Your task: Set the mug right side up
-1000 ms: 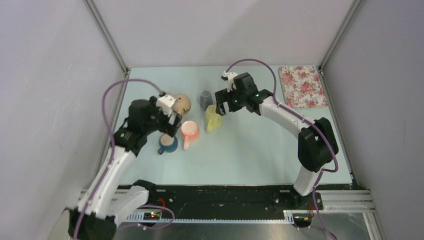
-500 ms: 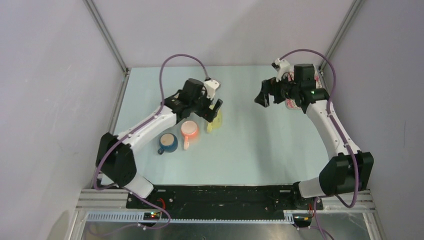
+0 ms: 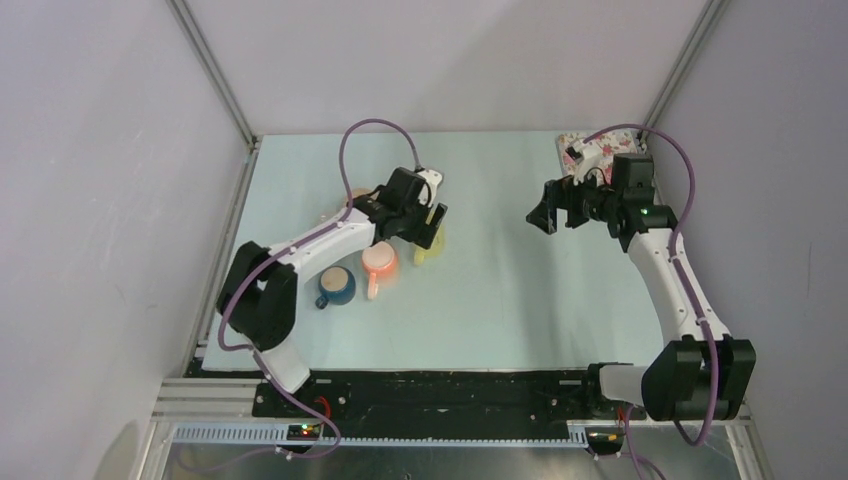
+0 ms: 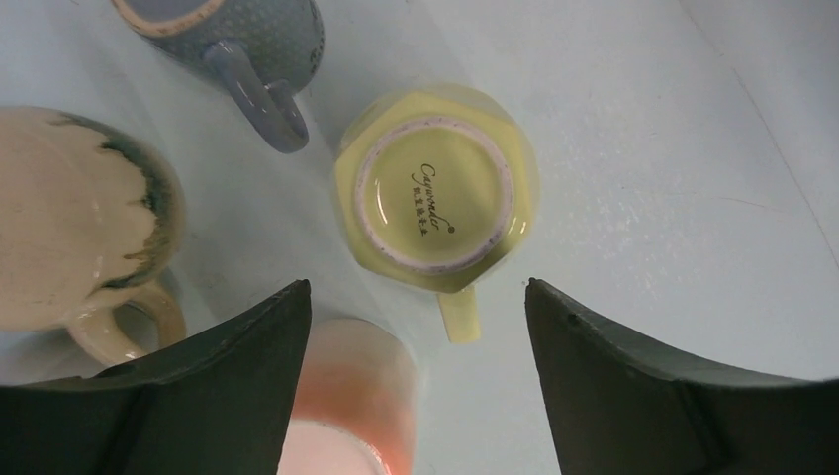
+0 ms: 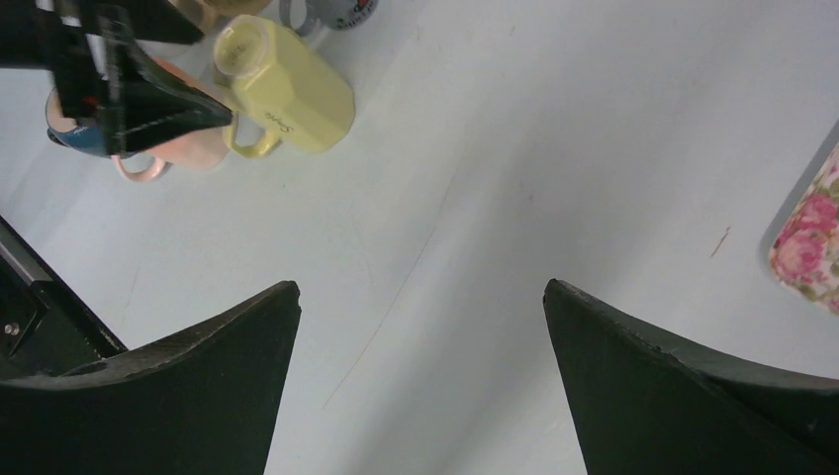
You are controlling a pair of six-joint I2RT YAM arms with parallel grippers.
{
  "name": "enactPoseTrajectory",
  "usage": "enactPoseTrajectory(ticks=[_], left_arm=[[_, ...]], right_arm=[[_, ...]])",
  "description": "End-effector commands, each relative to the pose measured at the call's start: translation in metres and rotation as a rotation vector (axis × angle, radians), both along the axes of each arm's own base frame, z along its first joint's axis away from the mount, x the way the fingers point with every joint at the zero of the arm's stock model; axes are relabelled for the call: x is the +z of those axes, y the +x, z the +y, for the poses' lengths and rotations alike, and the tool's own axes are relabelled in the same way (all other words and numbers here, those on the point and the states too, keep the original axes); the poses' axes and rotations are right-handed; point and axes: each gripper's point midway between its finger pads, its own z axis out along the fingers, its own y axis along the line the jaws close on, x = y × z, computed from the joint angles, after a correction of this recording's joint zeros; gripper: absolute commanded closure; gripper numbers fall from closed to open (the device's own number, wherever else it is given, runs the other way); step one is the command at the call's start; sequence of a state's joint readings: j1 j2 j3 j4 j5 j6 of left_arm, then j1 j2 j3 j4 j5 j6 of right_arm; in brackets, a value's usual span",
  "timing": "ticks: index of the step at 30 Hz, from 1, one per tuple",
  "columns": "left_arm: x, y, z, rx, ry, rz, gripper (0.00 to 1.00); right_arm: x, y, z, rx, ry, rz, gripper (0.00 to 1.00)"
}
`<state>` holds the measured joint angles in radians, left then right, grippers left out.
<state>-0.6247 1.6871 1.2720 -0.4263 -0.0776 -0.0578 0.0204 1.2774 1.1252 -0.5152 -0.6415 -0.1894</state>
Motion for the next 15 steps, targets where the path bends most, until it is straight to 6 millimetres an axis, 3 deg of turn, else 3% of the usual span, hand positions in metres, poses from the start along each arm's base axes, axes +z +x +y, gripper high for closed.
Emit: enactPoseTrajectory(ticks=[1, 7, 15], left_arm=[[-0.006, 0.01, -0.01, 0.045, -0.027, 0.003, 0.19], [-0.015, 0.012, -0.009, 0.05, -0.003, 0.012, 0.32], [-0.03, 0.01, -0.01, 0.04, 0.026, 0.036, 0.36]], right_arm=[[0.017, 0.001, 0.002, 0.033, 0.014, -0.094, 0.01], [0.014, 0.003, -0.006, 0.016, 0.028, -0.096, 0.01], [0.011, 0.002, -0.007, 0.018, 0.048, -0.086, 0.01]])
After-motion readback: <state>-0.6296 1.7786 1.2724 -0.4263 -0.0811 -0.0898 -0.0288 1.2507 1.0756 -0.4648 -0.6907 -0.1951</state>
